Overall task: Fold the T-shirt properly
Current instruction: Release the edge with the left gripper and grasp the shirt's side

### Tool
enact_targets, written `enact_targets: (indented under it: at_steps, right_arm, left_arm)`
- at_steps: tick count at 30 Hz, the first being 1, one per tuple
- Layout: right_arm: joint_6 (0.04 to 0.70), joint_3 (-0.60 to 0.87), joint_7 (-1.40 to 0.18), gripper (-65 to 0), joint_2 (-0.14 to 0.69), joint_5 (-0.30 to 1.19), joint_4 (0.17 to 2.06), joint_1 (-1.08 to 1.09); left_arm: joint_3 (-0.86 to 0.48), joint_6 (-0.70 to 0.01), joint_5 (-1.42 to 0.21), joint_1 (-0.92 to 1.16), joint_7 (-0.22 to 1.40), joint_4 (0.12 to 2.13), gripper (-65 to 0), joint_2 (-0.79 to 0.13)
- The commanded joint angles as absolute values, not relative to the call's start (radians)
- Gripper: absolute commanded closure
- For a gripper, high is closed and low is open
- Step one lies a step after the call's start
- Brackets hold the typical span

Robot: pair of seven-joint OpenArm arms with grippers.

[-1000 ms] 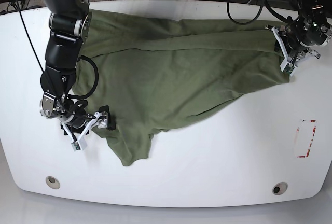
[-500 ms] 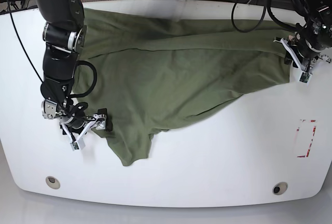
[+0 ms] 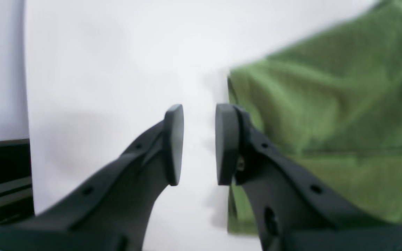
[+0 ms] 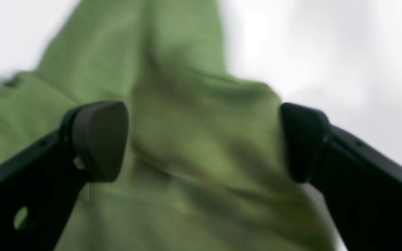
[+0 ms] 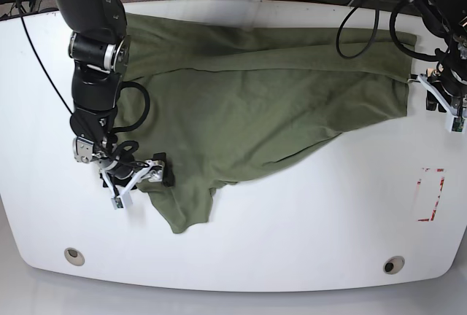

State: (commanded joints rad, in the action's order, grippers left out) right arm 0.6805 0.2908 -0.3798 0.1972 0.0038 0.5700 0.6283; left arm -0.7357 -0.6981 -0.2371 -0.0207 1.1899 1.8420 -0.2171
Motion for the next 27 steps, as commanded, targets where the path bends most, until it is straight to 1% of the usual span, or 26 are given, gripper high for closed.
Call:
enact_targets:
  at_steps: [1,7,8,11,14,16,22,27]
  right_arm:
    - [0.680,0.291,-0.380,-63.4,0.194,0.004,0.570,0.628]
    - [0.688,0.288,-0.380,-49.0,0.185,0.004,0.570,0.627]
    - [0.688,0.288,-0.380,-48.4,0.182,0.004,0.570,0.627]
    - [0.688,0.289,-0.380,-48.2,0.177,0.004,0.570,0.625]
    - [0.690,0.288,-0.380,-48.4,0.176,0.004,0.570,0.625]
    - [0.690,0.288,-0.380,-48.4,0.174,0.004,0.570,0.625]
    - [0.690,0.291,-0.380,-48.4,0.176,0.004,0.570,0.625]
    - [0.690,0.291,-0.380,-47.7,0.176,0.004,0.570,0.627]
  left_arm:
    - [-0.736,-0.698,-0.223,-0.041,1.190,1.819,-14.0,-0.217]
    - [-0.736,-0.698,-0.202,-0.157,1.190,1.620,-14.2,-0.220]
    - [-0.736,-0.698,-0.202,-0.165,1.190,1.600,-14.4,-0.220]
    - [-0.736,-0.698,-0.202,-0.191,1.187,1.509,-20.4,-0.220]
    - [-0.734,-0.698,-0.202,-0.216,1.187,1.440,-29.2,-0.216]
    - [-0.731,-0.698,-0.202,-0.222,1.185,1.429,-31.9,-0.216]
    - [-0.730,-0.698,-0.202,-0.211,1.173,1.419,-32.5,-0.216]
    - [-0.727,-0.698,-0.205,-0.211,1.148,1.349,-32.5,-0.220]
